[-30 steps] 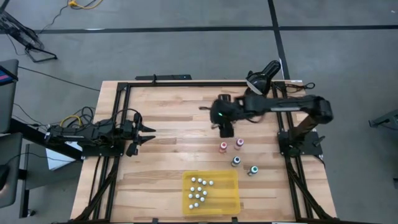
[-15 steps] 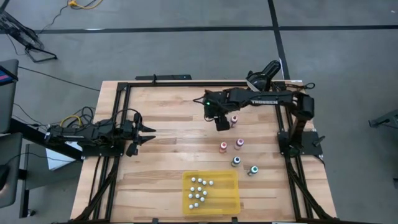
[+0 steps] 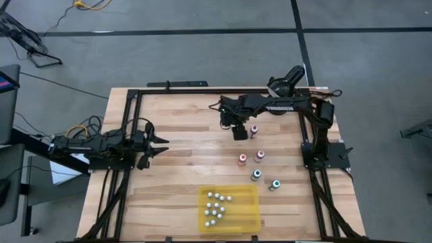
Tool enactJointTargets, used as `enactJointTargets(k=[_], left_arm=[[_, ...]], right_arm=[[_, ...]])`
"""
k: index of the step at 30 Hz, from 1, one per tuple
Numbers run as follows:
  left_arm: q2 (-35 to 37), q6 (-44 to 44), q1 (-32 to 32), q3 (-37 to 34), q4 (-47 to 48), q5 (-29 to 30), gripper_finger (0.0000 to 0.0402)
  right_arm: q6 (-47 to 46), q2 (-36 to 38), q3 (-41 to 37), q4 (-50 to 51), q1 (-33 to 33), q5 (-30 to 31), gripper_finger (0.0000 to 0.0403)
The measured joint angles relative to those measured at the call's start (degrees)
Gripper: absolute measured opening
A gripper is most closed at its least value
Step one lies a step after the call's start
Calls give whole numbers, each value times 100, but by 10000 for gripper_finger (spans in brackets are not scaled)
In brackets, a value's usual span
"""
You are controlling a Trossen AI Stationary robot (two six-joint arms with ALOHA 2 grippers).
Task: Pick & Place food coloring
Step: Put the small brown food coloring bottle in the yellow bin
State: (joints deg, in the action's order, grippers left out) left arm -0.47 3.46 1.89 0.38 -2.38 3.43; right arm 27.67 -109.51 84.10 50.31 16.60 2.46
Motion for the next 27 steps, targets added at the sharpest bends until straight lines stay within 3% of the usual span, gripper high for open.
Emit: enactJointTargets(k=[15,27], left_arm=[[-1,2,0,0,-1,-1,121],[0,0,0,0,-1,-4,121]], right_arm=[[81,-507,-7,-227,44,30,202],[-421,-614,0,-234,161,48,176]])
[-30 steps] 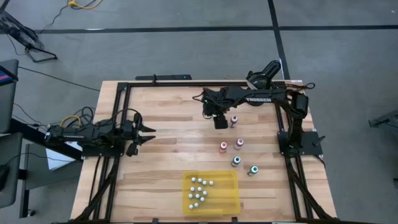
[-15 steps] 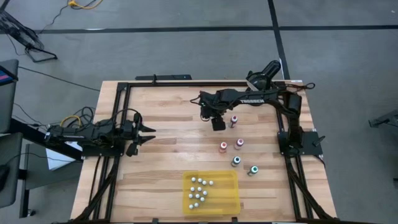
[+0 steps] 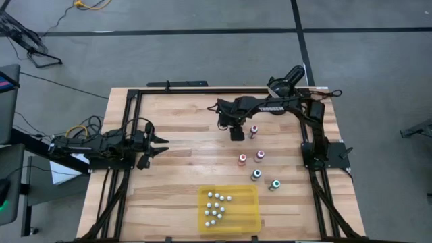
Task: Pick & Place food coloring
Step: Put the small brown food coloring bottle in the yellow bin
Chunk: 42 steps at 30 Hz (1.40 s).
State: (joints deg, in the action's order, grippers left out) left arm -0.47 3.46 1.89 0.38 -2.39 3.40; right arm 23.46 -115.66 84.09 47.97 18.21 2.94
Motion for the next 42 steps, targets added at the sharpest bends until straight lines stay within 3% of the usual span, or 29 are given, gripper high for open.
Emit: enactJointTargets(k=[26,42], left_arm=[[0,2,0,0,0,-2,121],[0,1,0,0,0,-2,121]], right_arm=[[-397,7,-212,-346,-87,-2,153],[-497,13,-212,-344,-96,0,60]])
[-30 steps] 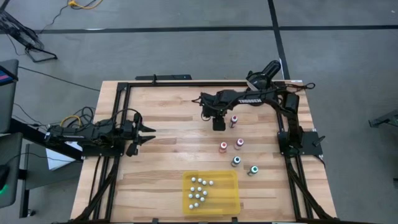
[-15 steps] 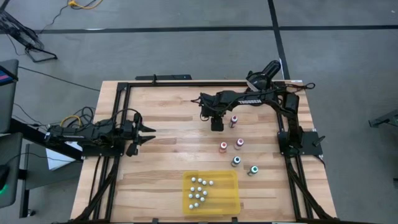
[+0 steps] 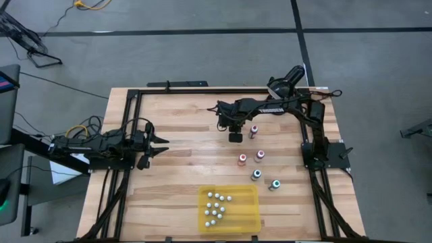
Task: Pick & Place food coloring
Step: Put the small brown food coloring bottle in the yellow bin
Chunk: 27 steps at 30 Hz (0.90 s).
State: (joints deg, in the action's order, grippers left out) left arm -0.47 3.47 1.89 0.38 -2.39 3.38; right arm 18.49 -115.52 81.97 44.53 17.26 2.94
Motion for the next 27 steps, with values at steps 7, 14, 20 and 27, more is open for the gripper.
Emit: enactJointTargets(k=[7,14,20,27], left_arm=[[-2,2,0,0,0,0,121],[0,2,0,0,-1,-1,121],[0,2,0,0,0,-2,121],[-1,1,0,0,-1,0,121]], right_arm=[[-258,40,-1,100,-32,8,54],[-485,456,57,465,-134,-50,53],[-1010,1081,59,732,-293,-252,53],[-1899,1840,63,1222,-634,-450,52]])
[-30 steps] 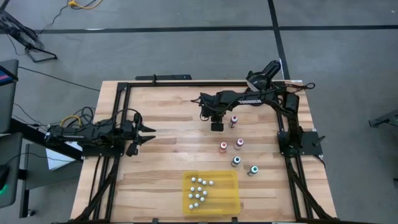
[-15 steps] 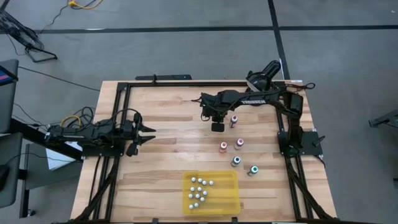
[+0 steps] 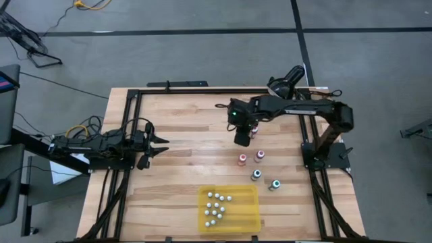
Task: Pick & Place food coloring
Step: Put the small brown food coloring bottle in the yellow bin
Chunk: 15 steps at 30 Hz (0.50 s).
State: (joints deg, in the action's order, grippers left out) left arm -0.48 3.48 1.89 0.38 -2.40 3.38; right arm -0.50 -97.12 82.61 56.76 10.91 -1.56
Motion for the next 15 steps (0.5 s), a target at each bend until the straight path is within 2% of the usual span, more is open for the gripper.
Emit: enactJointTargets(k=[7,15], left_arm=[[-1,0,1,0,-2,-1,121],[-2,1,0,0,1,0,121]], right_arm=[[-656,589,2,358,-502,-16,52],[-661,797,17,430,-1448,-110,52]])
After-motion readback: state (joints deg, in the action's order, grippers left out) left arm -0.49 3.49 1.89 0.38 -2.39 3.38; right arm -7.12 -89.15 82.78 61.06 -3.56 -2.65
